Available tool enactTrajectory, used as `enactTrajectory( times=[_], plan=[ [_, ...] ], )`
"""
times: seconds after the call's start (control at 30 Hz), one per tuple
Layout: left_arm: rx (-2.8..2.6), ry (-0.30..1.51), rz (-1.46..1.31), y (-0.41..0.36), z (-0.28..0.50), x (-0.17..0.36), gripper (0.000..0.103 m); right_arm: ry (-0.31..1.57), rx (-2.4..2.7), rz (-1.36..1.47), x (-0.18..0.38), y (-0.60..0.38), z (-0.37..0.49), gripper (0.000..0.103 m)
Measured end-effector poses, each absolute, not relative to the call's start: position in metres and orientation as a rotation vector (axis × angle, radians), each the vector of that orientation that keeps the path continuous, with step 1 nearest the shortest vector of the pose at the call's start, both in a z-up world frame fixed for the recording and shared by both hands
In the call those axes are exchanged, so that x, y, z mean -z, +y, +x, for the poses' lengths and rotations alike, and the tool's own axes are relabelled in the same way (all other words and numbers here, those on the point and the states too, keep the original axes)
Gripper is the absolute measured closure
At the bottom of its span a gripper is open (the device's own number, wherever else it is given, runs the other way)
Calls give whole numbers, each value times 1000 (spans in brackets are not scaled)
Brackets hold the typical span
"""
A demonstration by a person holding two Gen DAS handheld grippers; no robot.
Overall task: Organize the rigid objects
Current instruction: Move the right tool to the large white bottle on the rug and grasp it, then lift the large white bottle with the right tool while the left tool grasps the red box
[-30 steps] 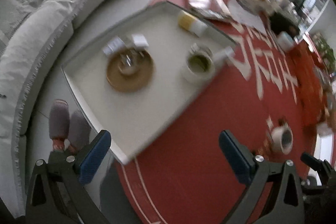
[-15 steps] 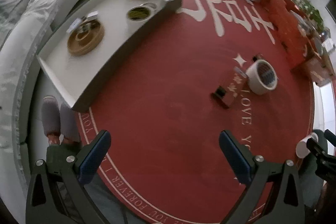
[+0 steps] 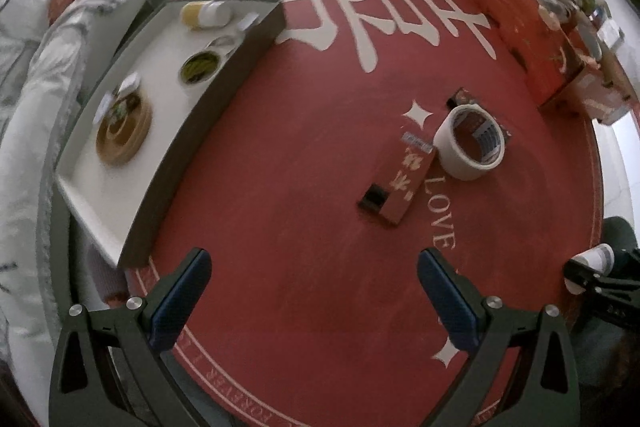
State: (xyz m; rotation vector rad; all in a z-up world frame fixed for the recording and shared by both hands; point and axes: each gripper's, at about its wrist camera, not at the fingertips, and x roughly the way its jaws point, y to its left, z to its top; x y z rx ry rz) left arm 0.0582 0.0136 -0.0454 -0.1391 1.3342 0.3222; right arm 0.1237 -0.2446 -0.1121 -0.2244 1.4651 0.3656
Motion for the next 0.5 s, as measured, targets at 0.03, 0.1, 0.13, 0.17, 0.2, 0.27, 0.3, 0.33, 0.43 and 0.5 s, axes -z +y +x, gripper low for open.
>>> enactTrajectory(
  times=[0.03, 0.1, 0.13, 0.17, 0.2, 0.27, 0.3, 0.33, 0.43, 0.5],
  plan=[
    [-312, 1337, -118, 11, 64, 47, 0, 1464, -367, -223, 110, -244, 123, 31],
    [-298, 1340, -80, 5, 74, 50, 0, 1450, -390, -205, 102, -238, 123, 31],
    [-297, 1338, -62, 3, 79, 52, 0, 1437, -411, -202, 98, -233, 122, 31],
    [-300, 1339, -56, 2, 83, 55, 0, 1421, -436, -204, 94, -228, 121, 31],
    [-305, 1345, -59, 2, 88, 59, 0, 1410, -457, -213, 91, -220, 120, 31],
    [-308, 1360, -77, 2, 97, 68, 0, 1421, -470, -226, 92, -208, 121, 31],
    [-304, 1363, -77, 1, 101, 73, 0, 1431, -470, -223, 94, -206, 121, 30],
    [-297, 1364, -68, -1, 104, 76, 0, 1417, -465, -231, 91, -203, 121, 31],
    [-237, 1352, 20, -12, 112, 85, 0, 1413, -470, -242, 87, -200, 121, 30],
    [-198, 1332, 86, -20, 117, 94, 0, 1410, -473, -248, 84, -200, 121, 30]
  ],
)
